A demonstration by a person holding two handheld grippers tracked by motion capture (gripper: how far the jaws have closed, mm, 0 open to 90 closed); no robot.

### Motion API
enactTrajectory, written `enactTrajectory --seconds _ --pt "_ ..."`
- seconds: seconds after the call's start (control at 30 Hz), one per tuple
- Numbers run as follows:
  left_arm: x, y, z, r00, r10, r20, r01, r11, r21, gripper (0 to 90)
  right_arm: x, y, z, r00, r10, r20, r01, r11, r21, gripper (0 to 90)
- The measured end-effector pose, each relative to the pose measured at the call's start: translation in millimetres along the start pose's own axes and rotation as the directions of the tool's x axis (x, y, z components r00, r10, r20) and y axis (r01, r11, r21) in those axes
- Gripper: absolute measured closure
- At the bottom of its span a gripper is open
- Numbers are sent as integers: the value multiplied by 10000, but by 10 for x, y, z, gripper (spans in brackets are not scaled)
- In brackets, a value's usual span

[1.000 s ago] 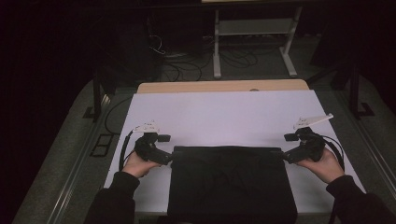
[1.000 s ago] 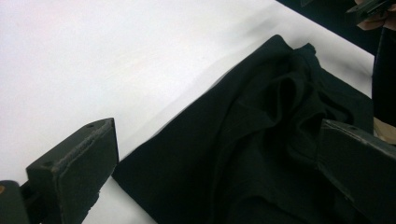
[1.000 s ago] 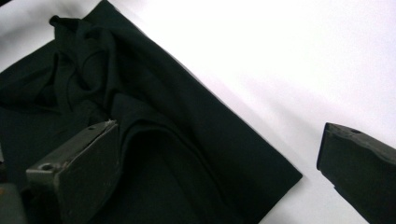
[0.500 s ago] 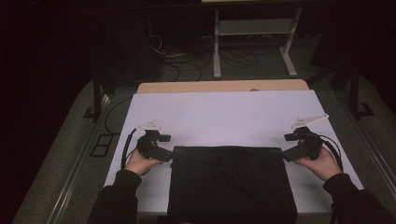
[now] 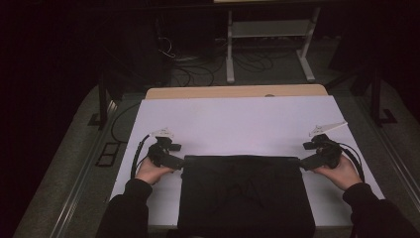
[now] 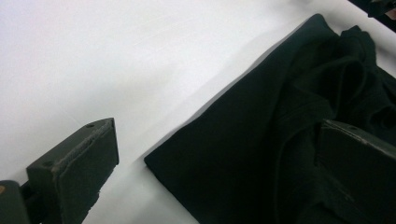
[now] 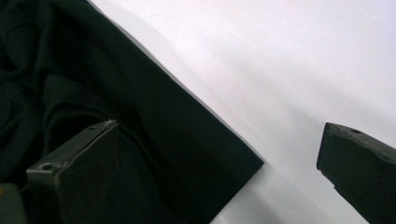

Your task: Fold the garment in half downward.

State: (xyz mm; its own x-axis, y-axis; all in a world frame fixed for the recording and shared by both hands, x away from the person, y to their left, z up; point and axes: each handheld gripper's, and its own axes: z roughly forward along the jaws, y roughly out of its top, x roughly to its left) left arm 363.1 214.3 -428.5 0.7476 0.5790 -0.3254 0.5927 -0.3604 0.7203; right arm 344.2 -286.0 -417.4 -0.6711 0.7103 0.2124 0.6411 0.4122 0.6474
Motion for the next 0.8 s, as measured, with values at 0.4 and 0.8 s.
enactTrajectory --seconds 0.4,0.8 --pt "69 -47 49 9998 -112 170 110 9999 110 0 -158 -80 69 9992 388 -28 -388 9990 220 26" --pt "155 -160 80 9993 -191 323 191 9998 25 38 -244 -160 100 9986 406 -353 -392 9985 390 207"
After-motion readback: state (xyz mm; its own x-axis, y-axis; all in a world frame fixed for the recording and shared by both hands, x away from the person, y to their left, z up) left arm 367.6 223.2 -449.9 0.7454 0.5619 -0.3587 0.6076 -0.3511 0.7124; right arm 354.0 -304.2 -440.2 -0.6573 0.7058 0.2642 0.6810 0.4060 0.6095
